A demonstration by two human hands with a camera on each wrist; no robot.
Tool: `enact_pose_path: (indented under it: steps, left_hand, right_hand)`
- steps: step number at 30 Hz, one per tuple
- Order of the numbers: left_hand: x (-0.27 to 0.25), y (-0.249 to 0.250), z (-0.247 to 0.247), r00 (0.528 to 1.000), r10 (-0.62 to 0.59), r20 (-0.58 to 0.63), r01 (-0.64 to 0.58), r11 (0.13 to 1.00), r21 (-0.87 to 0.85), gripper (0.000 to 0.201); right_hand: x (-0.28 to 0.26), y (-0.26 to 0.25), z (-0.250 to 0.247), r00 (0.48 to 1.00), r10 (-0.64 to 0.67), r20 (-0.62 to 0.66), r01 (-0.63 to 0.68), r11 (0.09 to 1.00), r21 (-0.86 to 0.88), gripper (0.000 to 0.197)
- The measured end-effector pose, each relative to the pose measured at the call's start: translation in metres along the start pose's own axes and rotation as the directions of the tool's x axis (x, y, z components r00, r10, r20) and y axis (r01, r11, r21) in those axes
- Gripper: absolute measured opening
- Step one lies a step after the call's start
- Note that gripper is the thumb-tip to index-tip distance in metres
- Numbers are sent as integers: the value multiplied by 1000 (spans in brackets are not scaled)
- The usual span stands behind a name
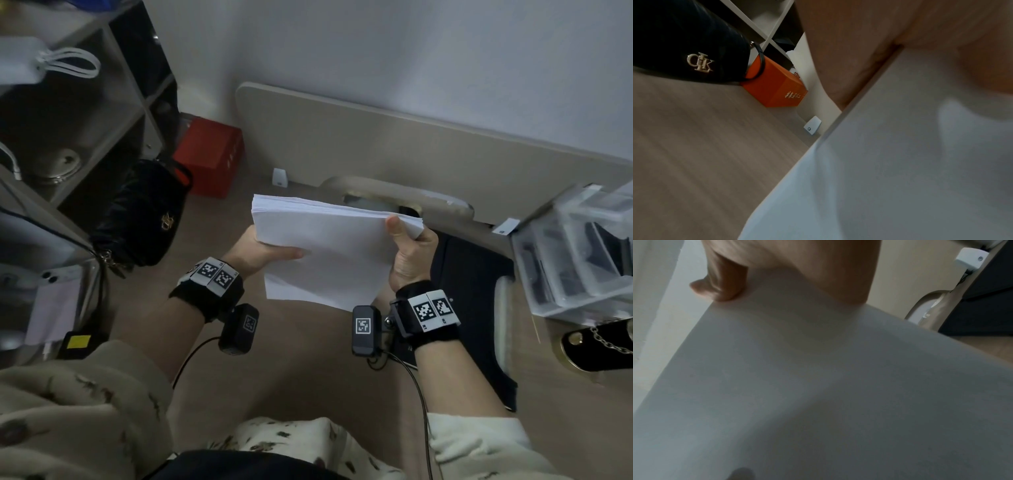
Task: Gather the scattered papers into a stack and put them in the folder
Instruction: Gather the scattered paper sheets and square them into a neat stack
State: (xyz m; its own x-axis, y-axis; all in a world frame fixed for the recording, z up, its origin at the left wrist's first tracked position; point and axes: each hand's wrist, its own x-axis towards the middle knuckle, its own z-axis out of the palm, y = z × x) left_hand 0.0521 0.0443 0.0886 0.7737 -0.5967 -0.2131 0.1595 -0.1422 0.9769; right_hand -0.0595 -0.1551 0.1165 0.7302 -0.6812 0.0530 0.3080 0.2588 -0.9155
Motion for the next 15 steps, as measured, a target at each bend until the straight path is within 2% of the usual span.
enact_pose_path:
  steps: [4, 7, 11, 13, 15]
  left_hand:
    - [-1, 5, 4, 1000, 22, 13, -22, 1000, -6, 43]
    - [2, 2, 4, 998, 38, -51, -40, 999, -32, 38]
    - [4, 7, 2, 995, 51, -87, -60, 992, -109, 32]
    - [5, 11, -3, 995, 46, -88, -58, 989, -135, 33]
    - [6, 12, -10, 996, 46, -76, -58, 986, -157, 38]
  right_hand:
    - [3, 4, -1, 1000, -4, -18, 4, 1000, -22, 47]
    - [4, 3, 1, 1000, -3, -5, 3, 1000, -31, 44]
    - [9, -6, 3, 997, -9, 83, 10, 1000, -11, 38]
    - [13, -6, -1, 988, 35, 147, -28, 998, -49, 41]
    - [13, 4, -9, 970, 129, 207, -93, 980, -175, 49]
